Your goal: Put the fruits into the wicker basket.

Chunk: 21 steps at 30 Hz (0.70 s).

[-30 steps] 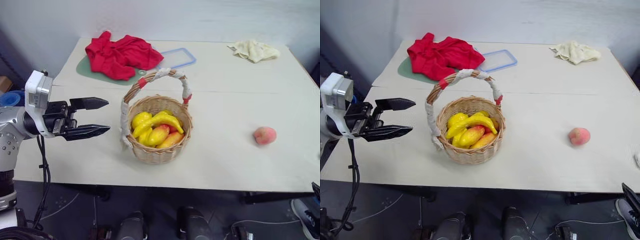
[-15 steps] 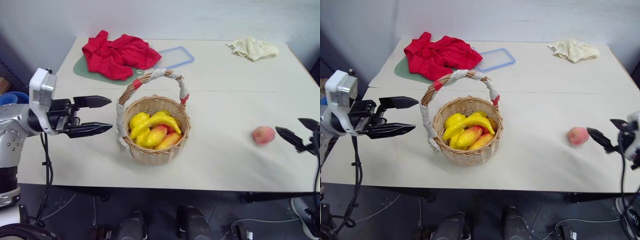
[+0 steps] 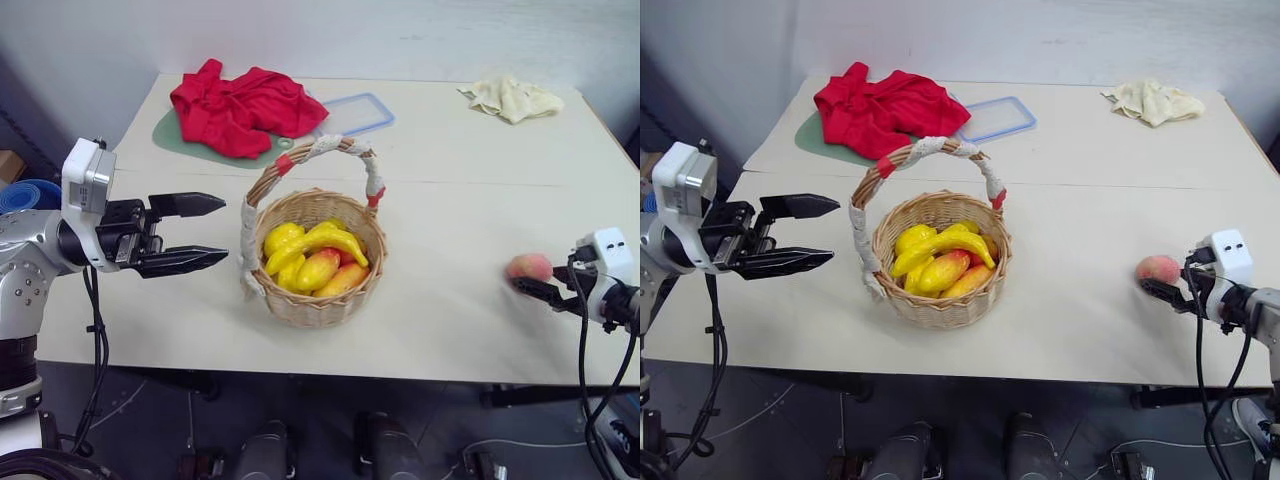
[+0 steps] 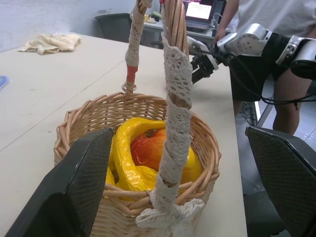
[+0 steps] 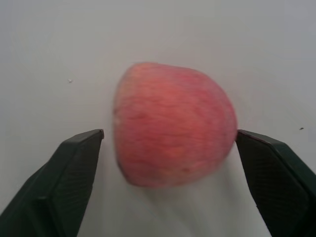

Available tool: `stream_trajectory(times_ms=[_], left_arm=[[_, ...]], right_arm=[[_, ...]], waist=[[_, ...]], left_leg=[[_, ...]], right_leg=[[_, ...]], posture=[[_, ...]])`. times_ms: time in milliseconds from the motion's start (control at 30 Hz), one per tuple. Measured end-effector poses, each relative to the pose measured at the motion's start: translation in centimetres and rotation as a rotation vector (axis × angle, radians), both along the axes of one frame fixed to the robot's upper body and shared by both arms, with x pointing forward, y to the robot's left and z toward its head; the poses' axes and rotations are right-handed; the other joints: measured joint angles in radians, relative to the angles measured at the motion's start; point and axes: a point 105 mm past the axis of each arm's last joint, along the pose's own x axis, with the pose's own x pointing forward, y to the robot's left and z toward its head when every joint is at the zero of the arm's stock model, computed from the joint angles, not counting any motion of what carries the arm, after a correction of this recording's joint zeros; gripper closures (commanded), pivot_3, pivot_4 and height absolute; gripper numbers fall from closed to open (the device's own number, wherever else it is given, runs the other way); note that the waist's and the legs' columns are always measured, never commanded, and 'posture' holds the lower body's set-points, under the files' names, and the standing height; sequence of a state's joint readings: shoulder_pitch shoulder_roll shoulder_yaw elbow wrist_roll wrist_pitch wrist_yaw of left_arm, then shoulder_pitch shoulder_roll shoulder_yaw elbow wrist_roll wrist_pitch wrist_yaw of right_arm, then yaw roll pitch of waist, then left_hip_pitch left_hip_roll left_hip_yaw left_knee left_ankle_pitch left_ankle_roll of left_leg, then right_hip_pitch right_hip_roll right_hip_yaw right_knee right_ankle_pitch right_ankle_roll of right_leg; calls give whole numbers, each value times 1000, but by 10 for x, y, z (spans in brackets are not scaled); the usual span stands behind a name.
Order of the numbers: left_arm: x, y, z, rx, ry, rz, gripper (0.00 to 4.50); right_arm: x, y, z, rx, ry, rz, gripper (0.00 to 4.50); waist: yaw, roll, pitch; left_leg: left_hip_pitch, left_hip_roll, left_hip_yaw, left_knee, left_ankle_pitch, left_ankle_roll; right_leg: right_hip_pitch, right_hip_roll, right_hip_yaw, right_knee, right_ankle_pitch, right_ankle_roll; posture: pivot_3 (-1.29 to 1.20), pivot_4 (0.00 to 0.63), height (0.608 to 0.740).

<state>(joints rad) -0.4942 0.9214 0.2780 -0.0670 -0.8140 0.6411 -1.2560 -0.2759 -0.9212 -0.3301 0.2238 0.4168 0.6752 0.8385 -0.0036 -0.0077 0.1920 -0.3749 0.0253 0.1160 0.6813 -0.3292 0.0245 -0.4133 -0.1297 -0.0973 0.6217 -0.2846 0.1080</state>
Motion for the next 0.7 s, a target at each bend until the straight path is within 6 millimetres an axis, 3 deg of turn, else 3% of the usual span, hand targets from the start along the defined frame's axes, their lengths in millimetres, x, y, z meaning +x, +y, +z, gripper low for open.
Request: stream_trajectory(times_ms=[67, 167, 300, 467, 567, 633, 700], left_arm=[[0, 0, 0, 0, 0, 1, 0], [0, 0, 0, 0, -1, 2, 0], [0, 0, 0, 0, -3, 2, 0], [0, 0, -1, -1, -1, 4, 0], [0, 2, -2, -3, 1, 13, 0], [0, 5, -4, -8, 7, 30, 0], [0, 7, -6, -9, 14, 38, 0]], right_arm=[[2, 11, 10, 19, -39, 60, 1911], [0, 34, 22, 31, -68, 174, 1911], [-11, 90, 39, 73, -78, 428, 1911], [-22, 194, 84, 242, -162, 763, 1911], [-26, 230, 100, 387, -151, 841, 1911], [-27, 242, 103, 403, -138, 859, 1911], [-28, 255, 101, 392, -113, 883, 1392]], waist=[[-2, 0, 0], [-1, 0, 0], [-1, 0, 0], [-7, 0, 0], [-3, 0, 0], [2, 0, 0], [2, 0, 0]], left_leg=[[0, 1, 0, 0, 0, 0], [0, 1, 0, 0, -1, -1], [0, 2, 0, 0, -1, -1], [1, 4, -1, 0, -2, -3], [0, 4, -2, 0, -3, -3], [-1, 3, -3, 0, -4, -2], [-2, 3, -3, 1, -6, -1]], right_leg=[[0, 0, 0, 0, 0, 0], [0, 1, -1, 0, 0, 0], [0, 0, -2, 0, 0, 0], [-1, 0, -5, 1, 0, -1], [-2, -1, -7, 2, 0, -1], [-2, -1, -8, 2, 0, -1], [-2, -2, -10, 2, 0, -1]], posture=[[0, 150, 740], [0, 150, 740], [0, 150, 740], [0, 150, 740], [0, 150, 740], [0, 150, 740], [0, 150, 740]])
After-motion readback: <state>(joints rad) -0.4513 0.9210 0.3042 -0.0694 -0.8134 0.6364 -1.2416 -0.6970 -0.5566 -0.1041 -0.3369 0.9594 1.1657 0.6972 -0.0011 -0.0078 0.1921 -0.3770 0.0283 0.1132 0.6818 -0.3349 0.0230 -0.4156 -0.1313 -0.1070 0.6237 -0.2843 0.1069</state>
